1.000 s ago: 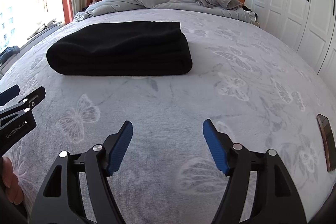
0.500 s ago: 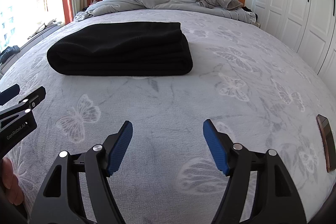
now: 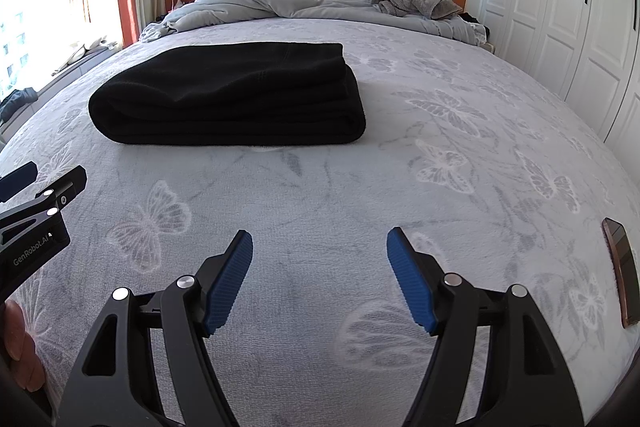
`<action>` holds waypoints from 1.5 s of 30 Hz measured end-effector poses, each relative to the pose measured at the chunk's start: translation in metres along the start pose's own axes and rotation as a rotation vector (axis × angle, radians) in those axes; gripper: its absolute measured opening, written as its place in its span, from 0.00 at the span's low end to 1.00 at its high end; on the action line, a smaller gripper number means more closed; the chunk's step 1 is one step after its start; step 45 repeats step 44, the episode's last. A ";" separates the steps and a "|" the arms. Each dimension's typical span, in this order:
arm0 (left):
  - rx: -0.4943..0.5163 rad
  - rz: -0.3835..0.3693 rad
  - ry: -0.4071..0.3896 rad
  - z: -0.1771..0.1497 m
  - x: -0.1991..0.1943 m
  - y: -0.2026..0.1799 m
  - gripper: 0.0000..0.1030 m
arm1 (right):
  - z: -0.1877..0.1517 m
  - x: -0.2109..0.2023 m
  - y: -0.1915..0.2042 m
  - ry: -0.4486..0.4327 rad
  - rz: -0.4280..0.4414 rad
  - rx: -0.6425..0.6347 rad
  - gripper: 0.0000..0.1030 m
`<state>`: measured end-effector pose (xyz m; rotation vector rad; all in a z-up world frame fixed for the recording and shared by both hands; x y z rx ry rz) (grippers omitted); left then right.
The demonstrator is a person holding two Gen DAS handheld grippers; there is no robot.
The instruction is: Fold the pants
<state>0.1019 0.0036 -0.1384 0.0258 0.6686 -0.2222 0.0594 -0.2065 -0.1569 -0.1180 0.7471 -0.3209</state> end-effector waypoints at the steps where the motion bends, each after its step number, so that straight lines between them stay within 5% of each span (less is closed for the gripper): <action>1: 0.000 0.000 -0.001 0.000 0.000 0.000 0.73 | 0.000 0.000 0.000 0.000 0.000 0.000 0.66; 27: 0.000 -0.004 -0.002 0.000 0.000 -0.002 0.72 | 0.000 0.001 0.000 0.000 -0.001 -0.002 0.66; 35: -0.014 -0.004 -0.082 0.001 -0.013 0.001 0.73 | 0.000 0.001 0.000 -0.001 -0.001 -0.004 0.66; 45: -0.027 -0.018 -0.032 -0.001 -0.005 0.005 0.73 | 0.000 0.003 -0.003 0.002 -0.004 -0.003 0.69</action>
Point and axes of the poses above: each gripper's, at about its wrist camera, not at the fingertips, and x roughly the way its jaws point, y to its left, z to its top, the point moved 6 cm from there along x, roughly the way its jaws point, and after that the axes turned 13 degrees about -z, right-handed, at the moved point
